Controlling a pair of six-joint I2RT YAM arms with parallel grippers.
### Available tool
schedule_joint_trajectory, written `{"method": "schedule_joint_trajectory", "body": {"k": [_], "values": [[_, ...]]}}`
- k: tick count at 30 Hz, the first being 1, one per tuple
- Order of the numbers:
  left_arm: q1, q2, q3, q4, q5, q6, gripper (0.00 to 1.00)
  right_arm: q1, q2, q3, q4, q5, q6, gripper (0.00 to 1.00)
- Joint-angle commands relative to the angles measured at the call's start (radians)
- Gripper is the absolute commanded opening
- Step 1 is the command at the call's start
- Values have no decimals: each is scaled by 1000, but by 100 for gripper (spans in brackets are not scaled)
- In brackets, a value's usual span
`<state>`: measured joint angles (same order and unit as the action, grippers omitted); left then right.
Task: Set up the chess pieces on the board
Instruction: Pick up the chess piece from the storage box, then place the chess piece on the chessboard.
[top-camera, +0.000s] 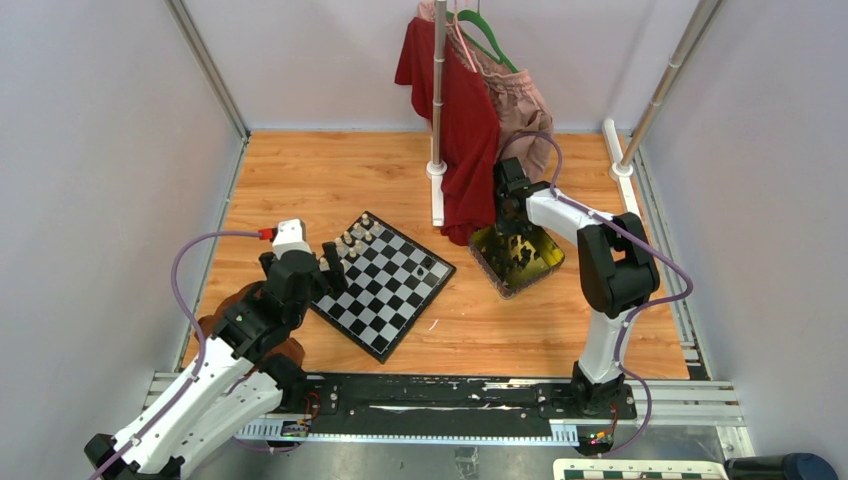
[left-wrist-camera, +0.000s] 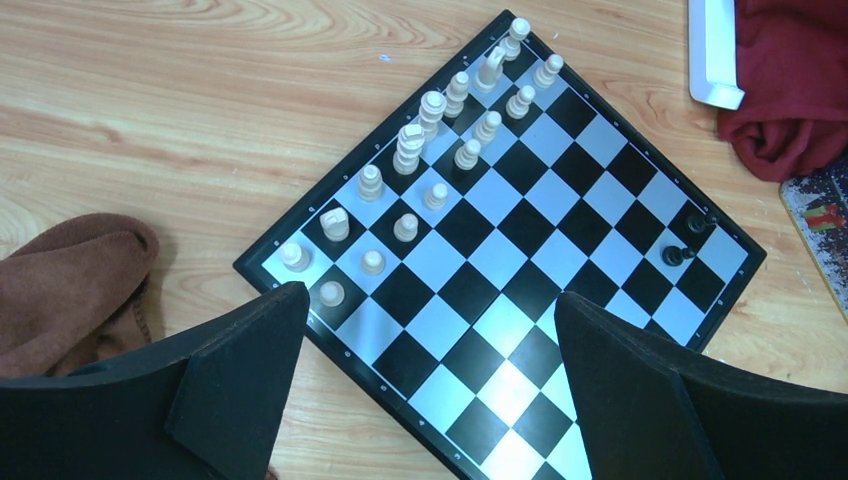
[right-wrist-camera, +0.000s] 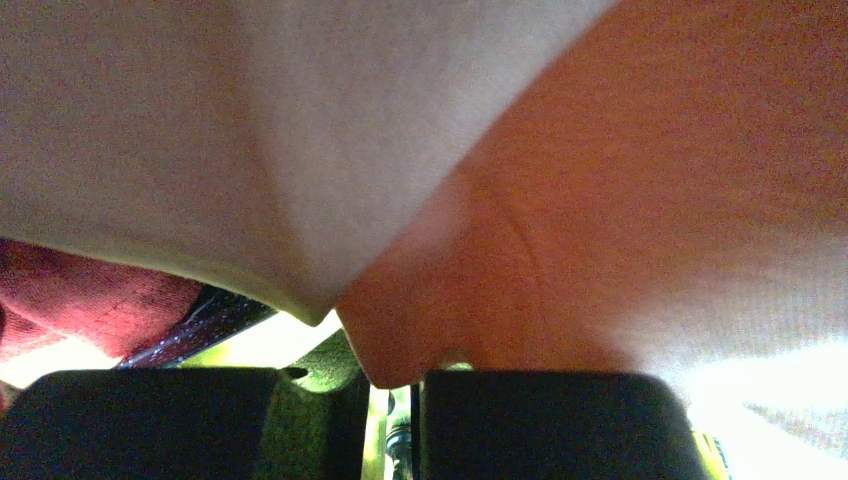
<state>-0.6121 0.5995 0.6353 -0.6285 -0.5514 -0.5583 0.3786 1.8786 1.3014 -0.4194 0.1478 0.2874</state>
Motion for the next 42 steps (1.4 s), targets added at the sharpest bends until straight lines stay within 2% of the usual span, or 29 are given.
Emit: {"method": "schedule_joint_trajectory", "body": {"k": [1, 20, 29, 35, 42], "values": [[-8, -15, -12, 12, -24, -10, 100, -15, 4, 28, -24, 1, 3, 0], [-9, -83, 13, -55, -31, -18, 100, 11, -119, -5, -48, 25, -7, 0], [-8, -101, 54, -88, -35, -7, 100, 55, -242, -55, -75, 51, -9, 0], [-8, -129, 72, -113, -42, -6, 100, 130, -335, -90, -113, 80, -24, 0], [-8, -126, 84, -123, -44, 1, 100, 278, -420, -94, -172, 122, -36, 0]]}}
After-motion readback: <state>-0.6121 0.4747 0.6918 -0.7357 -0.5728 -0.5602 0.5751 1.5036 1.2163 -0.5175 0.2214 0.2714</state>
